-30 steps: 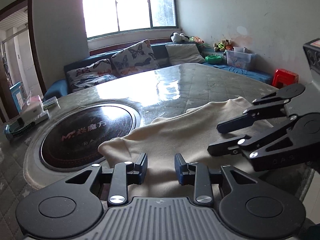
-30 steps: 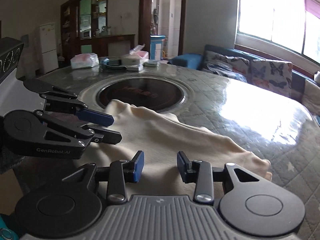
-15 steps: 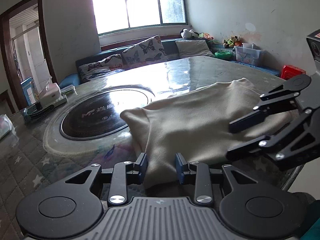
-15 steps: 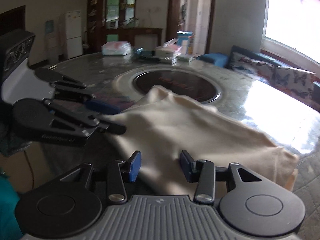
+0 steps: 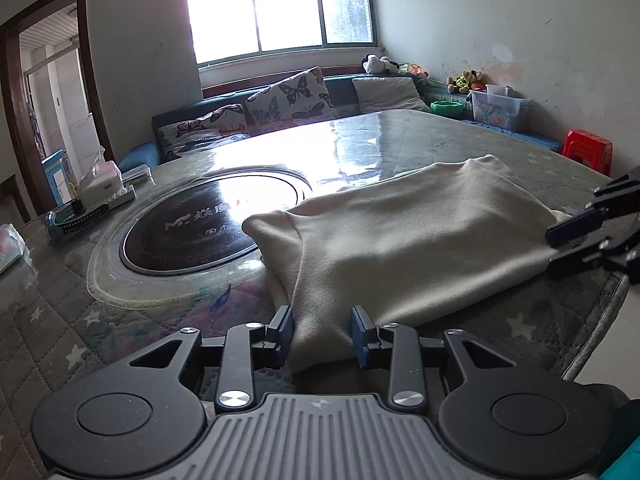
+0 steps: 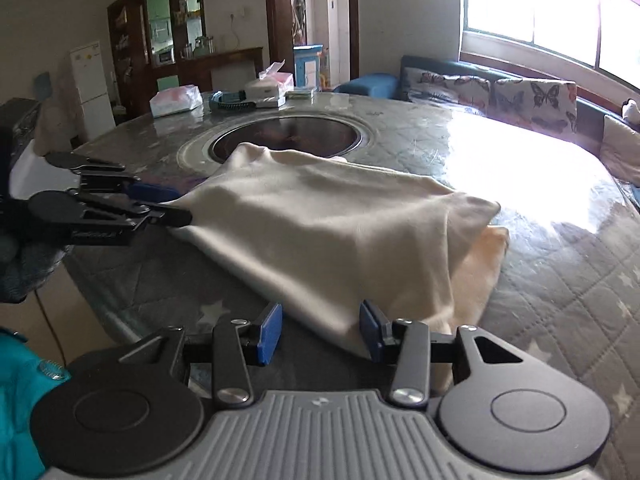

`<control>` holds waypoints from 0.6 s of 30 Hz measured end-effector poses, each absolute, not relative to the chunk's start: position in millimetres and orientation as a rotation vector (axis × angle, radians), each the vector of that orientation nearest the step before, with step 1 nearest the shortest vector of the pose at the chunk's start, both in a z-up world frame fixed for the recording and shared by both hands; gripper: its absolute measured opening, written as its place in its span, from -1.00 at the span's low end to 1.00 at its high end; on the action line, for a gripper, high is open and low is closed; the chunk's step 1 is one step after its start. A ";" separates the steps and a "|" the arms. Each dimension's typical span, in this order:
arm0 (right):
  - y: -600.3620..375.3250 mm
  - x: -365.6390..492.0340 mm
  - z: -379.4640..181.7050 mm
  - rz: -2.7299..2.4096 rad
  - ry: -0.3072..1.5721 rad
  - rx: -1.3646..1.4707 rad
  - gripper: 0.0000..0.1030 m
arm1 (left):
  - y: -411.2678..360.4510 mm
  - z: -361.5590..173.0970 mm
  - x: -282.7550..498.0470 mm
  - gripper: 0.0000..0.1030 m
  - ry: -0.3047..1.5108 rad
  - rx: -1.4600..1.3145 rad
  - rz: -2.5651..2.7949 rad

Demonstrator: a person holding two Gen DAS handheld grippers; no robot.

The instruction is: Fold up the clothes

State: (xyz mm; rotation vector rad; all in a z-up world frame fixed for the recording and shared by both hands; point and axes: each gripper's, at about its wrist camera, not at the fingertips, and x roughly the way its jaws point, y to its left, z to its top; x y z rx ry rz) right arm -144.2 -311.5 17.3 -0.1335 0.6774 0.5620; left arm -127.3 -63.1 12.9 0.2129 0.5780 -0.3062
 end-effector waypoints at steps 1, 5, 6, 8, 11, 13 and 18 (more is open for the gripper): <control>-313.6 -143.9 20.4 0.564 0.673 -0.127 -0.16 | -63.3 12.9 -126.8 -0.31 0.578 0.215 -0.307; -316.6 -124.5 32.3 0.546 0.613 -0.085 -0.16 | -62.5 12.5 -125.5 -0.28 0.588 0.210 -0.304; -316.8 -117.8 35.2 0.539 0.593 -0.073 -0.15 | -62.2 12.5 -125.4 -0.27 0.589 0.208 -0.302; -316.3 -100.1 34.4 0.508 0.582 -0.070 -0.15 | -61.6 12.6 -125.2 -0.24 0.592 0.205 -0.299; -318.8 -75.8 27.6 0.456 0.589 -0.050 -0.15 | -61.4 12.9 -125.2 -0.24 0.595 0.203 -0.299; -324.1 -65.2 19.5 0.418 0.614 -0.026 -0.15 | -61.0 13.1 -124.6 -0.24 0.596 0.201 -0.302; -343.4 -59.7 10.2 0.366 0.657 0.056 -0.14 | -57.1 17.0 -120.4 -0.24 0.616 0.180 -0.332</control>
